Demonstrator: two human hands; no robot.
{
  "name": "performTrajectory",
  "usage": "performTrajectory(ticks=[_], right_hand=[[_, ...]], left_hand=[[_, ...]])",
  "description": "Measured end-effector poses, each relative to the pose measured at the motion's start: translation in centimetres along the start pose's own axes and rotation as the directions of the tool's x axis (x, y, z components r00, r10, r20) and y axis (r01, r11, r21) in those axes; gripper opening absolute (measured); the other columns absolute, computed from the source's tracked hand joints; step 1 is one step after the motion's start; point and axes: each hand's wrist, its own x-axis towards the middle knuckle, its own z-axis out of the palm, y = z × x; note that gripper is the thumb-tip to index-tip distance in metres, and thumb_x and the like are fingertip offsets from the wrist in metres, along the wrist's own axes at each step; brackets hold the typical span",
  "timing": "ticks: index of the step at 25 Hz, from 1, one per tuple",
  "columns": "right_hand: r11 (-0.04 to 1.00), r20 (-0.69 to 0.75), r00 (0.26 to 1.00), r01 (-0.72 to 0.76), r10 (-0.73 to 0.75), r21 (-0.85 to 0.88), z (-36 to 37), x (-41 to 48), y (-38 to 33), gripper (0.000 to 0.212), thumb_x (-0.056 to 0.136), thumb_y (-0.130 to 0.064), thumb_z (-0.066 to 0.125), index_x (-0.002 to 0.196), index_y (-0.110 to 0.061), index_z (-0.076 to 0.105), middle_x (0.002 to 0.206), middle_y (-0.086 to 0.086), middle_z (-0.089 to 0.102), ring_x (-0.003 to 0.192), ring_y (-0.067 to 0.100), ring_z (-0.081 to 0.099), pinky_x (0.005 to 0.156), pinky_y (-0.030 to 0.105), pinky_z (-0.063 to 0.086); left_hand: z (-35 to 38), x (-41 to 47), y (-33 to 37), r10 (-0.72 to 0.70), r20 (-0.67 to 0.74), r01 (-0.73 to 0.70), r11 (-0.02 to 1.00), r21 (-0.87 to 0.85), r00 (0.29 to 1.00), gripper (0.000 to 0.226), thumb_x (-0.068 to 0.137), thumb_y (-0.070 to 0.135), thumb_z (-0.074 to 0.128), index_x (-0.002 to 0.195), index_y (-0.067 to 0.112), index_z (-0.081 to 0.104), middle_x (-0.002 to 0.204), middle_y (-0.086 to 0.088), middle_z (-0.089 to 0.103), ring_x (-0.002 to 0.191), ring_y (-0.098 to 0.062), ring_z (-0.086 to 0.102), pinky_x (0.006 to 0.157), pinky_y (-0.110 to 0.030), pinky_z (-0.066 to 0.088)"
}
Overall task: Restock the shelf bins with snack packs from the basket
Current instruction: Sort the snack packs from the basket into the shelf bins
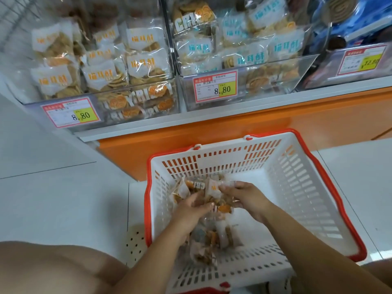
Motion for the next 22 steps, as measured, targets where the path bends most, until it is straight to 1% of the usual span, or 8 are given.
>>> performTrajectory(ticks=[3, 5, 9, 11, 14, 17, 20, 22], right_hand=[[0.992, 0.038, 0.998, 0.055, -0.060, 0.112, -0.5, -1.3, -0.8, 0.026, 0.094, -0.031, 0.061, 0.096, -0.008, 0.072, 0.084, 0.007, 0.072, 0.071, 0.015, 0.065, 0.069, 0.028, 0.052], [0.986, 0.046, 0.996, 0.064, -0.072, 0.152, -0.6, -2.3, -1.2, 0.030, 0.098, -0.031, 0.054, 0.107, -0.008, 0.070, 0.090, 0.007, 0.073, 0.070, 0.013, 0.065, 0.062, 0.024, 0.051], [0.979, 0.058, 0.994, 0.076, -0.088, 0.187, -0.7, -3.7, -1.6, 0.031, 0.100, -0.030, 0.050, 0.113, -0.008, 0.068, 0.088, 0.003, 0.074, 0.066, 0.009, 0.066, 0.059, 0.021, 0.051], [0.975, 0.055, 0.994, 0.085, -0.098, 0.204, -0.6, -4.2, -1.5, 0.032, 0.100, -0.031, 0.049, 0.114, -0.009, 0.067, 0.086, 0.001, 0.074, 0.068, 0.009, 0.067, 0.063, 0.024, 0.054], [0.970, 0.045, 0.994, 0.087, -0.099, 0.227, -0.4, -4.3, -1.4, 0.033, 0.100, -0.035, 0.047, 0.119, -0.013, 0.064, 0.106, 0.008, 0.074, 0.090, 0.021, 0.068, 0.086, 0.039, 0.056], [0.965, 0.057, 0.993, 0.084, -0.101, 0.249, -0.4, -4.4, -1.6, 0.034, 0.101, -0.036, 0.044, 0.119, -0.014, 0.063, 0.112, 0.011, 0.072, 0.096, 0.024, 0.069, 0.084, 0.039, 0.055], [0.982, 0.046, 0.986, 0.154, -0.160, 0.113, 0.2, -5.5, -2.4, 0.024, 0.097, -0.025, 0.056, 0.115, -0.013, 0.067, 0.110, 0.008, 0.073, 0.097, 0.021, 0.070, 0.089, 0.038, 0.055], [0.972, -0.025, 0.972, 0.236, -0.235, 0.005, 1.3, -6.6, -3.7, 0.017, 0.090, -0.016, 0.066, 0.107, -0.013, 0.070, 0.104, 0.006, 0.074, 0.092, 0.018, 0.071, 0.085, 0.036, 0.057]], left_hand=[[0.2, -1.2, 1.3, -0.012, 0.073, 0.031, 0.964, -0.265, 0.997, 0.029, 0.089, 0.020, 0.069, 0.117, 0.014, 0.067, 0.101, -0.005, 0.076, 0.093, -0.020, 0.072, 0.076, -0.035, 0.056], [0.4, -1.8, 1.9, 0.015, 0.081, 0.011, 0.950, -0.313, 0.997, 0.018, 0.090, 0.015, 0.068, 0.107, 0.016, 0.069, 0.099, -0.008, 0.076, 0.094, -0.024, 0.072, 0.074, -0.033, 0.054], [0.7, -2.7, 2.4, 0.044, 0.086, -0.015, 0.950, -0.312, 0.995, 0.012, 0.089, 0.014, 0.068, 0.099, 0.021, 0.070, 0.099, -0.004, 0.076, 0.096, -0.025, 0.072, 0.088, -0.040, 0.055], [0.8, -3.0, 2.4, 0.052, 0.082, -0.024, 0.950, -0.311, 0.995, 0.011, 0.089, 0.014, 0.068, 0.098, 0.021, 0.070, 0.099, -0.004, 0.076, 0.096, -0.025, 0.072, 0.090, -0.042, 0.054], [0.7, -3.4, 2.6, 0.073, 0.078, -0.041, 0.937, -0.346, 0.994, 0.014, 0.090, 0.013, 0.067, 0.103, 0.016, 0.071, 0.101, -0.007, 0.076, 0.097, -0.027, 0.072, 0.076, -0.034, 0.056], [0.6, -3.8, 2.8, 0.081, 0.057, -0.054, 0.928, -0.368, 0.995, 0.021, 0.091, 0.012, 0.066, 0.112, 0.009, 0.069, 0.101, -0.010, 0.075, 0.094, -0.027, 0.072, 0.063, -0.026, 0.055], [0.1, -4.7, 4.0, 0.126, 0.006, -0.114, 0.917, -0.383, 0.992, 0.024, 0.091, 0.013, 0.066, 0.114, 0.009, 0.067, 0.101, -0.008, 0.075, 0.090, -0.024, 0.073, 0.065, -0.029, 0.056], [-0.6, -5.6, 5.6, 0.192, -0.026, -0.189, 0.918, -0.349, 0.981, 0.021, 0.091, 0.013, 0.066, 0.113, 0.013, 0.067, 0.104, -0.007, 0.074, 0.090, -0.022, 0.073, 0.072, -0.032, 0.059]])
